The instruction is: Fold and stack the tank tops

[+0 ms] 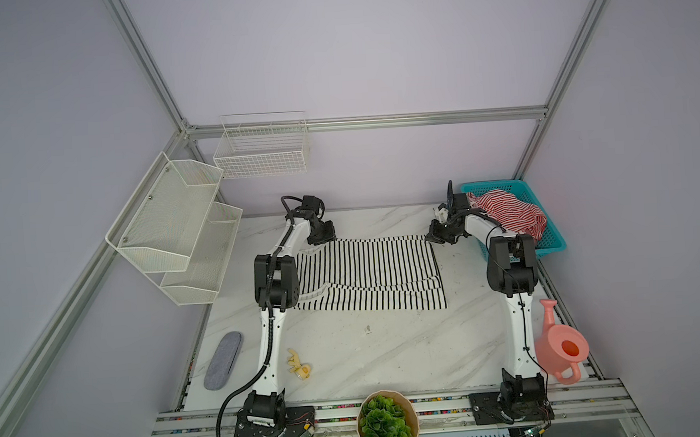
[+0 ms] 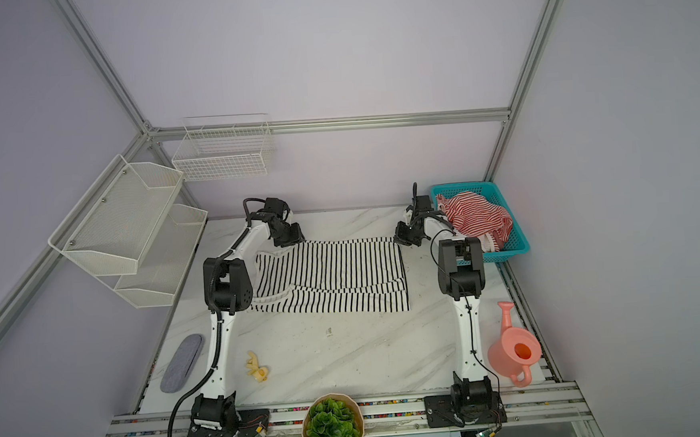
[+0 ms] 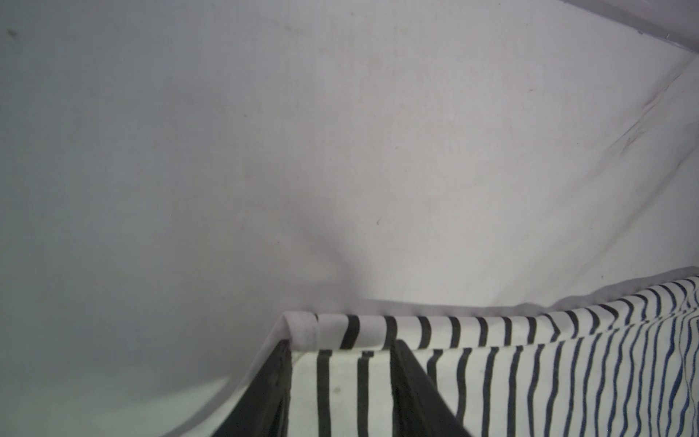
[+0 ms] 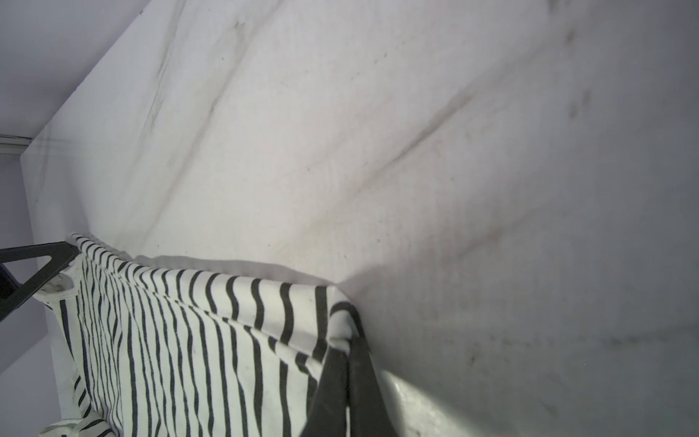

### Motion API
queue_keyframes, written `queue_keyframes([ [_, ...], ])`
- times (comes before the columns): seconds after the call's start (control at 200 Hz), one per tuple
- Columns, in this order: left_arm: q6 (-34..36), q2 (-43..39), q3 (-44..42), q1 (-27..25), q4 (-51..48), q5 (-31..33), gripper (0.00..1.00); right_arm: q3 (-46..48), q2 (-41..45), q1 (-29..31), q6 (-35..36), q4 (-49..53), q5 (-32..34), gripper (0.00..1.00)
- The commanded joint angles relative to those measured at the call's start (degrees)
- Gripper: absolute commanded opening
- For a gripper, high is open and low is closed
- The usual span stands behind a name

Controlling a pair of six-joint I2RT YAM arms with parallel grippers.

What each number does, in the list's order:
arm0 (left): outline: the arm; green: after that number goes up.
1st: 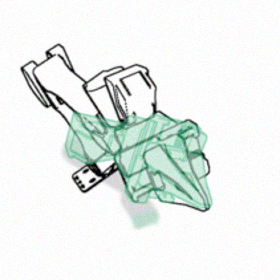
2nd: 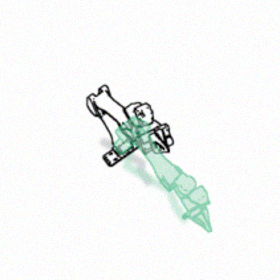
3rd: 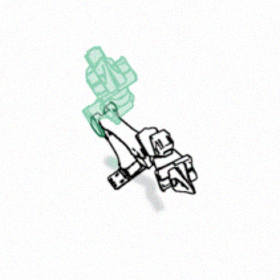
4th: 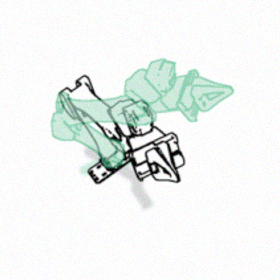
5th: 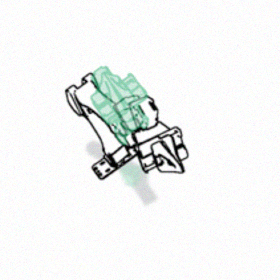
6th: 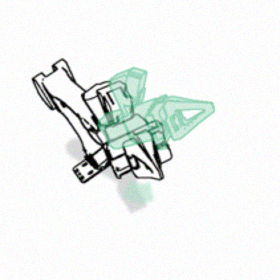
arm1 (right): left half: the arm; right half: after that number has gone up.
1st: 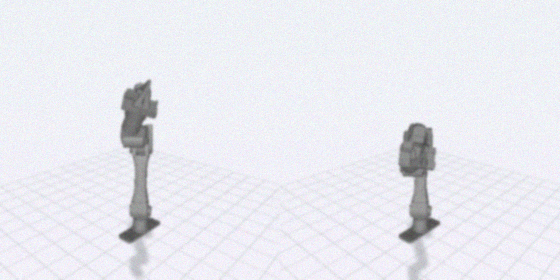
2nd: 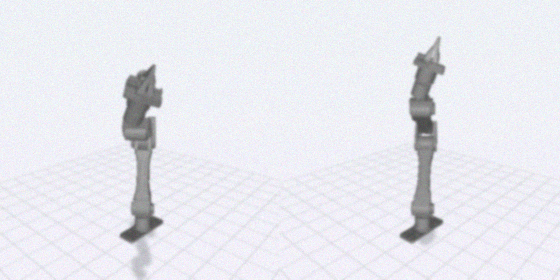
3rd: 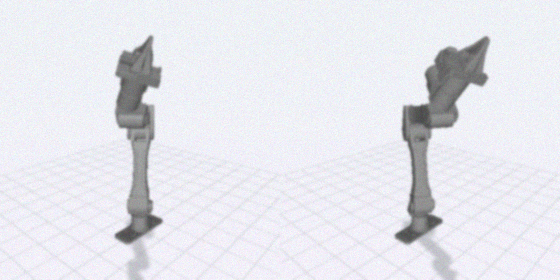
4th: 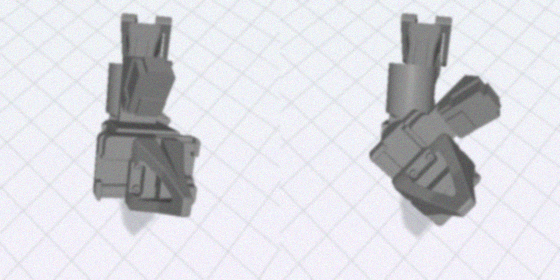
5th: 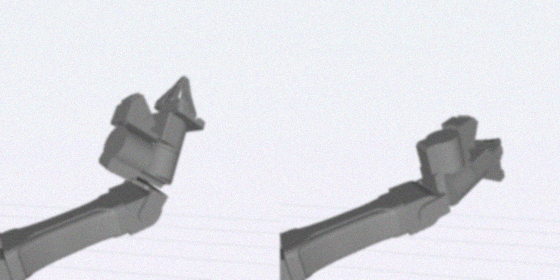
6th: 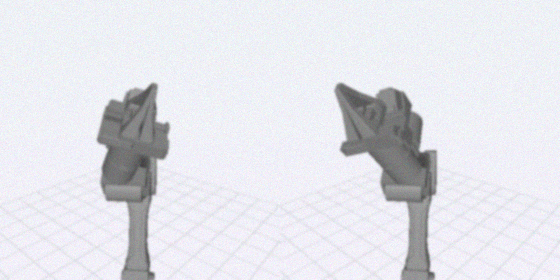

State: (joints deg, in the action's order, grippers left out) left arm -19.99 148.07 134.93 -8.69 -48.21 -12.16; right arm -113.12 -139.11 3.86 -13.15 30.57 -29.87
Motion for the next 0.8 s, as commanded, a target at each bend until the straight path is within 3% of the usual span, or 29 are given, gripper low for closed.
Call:
queue_keyframes([
  [0.0,-0.43,-1.51,3.76,0.81,-1.02,2.34,0.45,0.98,-1.81,-0.32,1.37,0.99,-0.24,0.0],
  [0.795,0.52,-5.42,1.99,1.0,-1.11,5.12,0.52,2.6,-1.79,-0.25,2.08,0.55,-0.22,0.0],
])
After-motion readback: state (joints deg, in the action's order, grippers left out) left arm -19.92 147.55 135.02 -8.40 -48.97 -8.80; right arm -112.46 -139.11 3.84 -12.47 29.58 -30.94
